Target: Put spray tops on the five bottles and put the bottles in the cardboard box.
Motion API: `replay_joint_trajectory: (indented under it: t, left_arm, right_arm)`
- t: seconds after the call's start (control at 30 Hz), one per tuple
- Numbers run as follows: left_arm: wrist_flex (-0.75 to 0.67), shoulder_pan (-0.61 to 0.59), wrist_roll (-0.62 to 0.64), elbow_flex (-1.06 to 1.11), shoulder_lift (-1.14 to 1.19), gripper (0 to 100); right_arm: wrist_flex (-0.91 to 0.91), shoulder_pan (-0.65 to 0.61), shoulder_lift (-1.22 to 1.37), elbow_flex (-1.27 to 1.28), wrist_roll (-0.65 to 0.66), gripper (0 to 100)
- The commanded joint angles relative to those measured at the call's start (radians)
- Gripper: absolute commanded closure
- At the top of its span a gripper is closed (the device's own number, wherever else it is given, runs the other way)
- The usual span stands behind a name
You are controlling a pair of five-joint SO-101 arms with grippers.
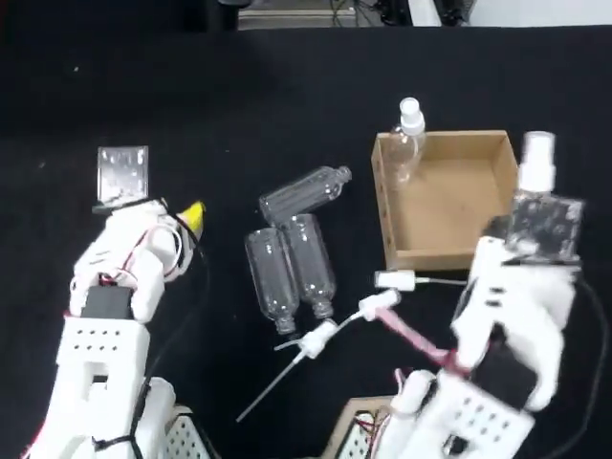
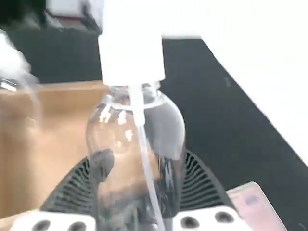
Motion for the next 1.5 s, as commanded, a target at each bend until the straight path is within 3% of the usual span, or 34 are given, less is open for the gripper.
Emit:
replay_joint_trajectory:
  t: [0.0, 0.23, 0.43, 0.57, 0.73, 0.97, 1.47]
  left_arm:
    - [-0.087, -0.015, 0.048, 0.071, -0.015, 79]
    - [-0.219, -0.007, 0.048, 0.196, -0.015, 79]
    - [-0.341, -0.007, 0.055, 0.274, -0.015, 79]
    - [-0.354, -0.012, 0.127, 0.282, -0.015, 79]
    - [-0.354, -0.015, 0.132, 0.283, -0.015, 79]
    - [-0.354, -0.013, 0.132, 0.283, -0.008, 79]
    - [-0.354, -0.012, 0.132, 0.283, -0.008, 79]
  right_arm:
    - [-0.198, 0.133, 0.213, -0.064, 0.017, 98.8]
    - [-0.638, 0.276, 0.613, -0.064, 0.017, 98.8]
    - [-1.010, 0.290, 0.929, -0.071, 0.009, 98.8]
    - [-1.281, 0.287, 1.115, -0.073, 0.006, 98.8]
    - [-1.574, 0.287, 1.322, -0.097, -0.120, 98.8]
    - [-1.639, 0.296, 1.586, -0.275, -0.253, 98.8]
    - [-1.634, 0.367, 1.908, -0.713, -0.336, 98.5]
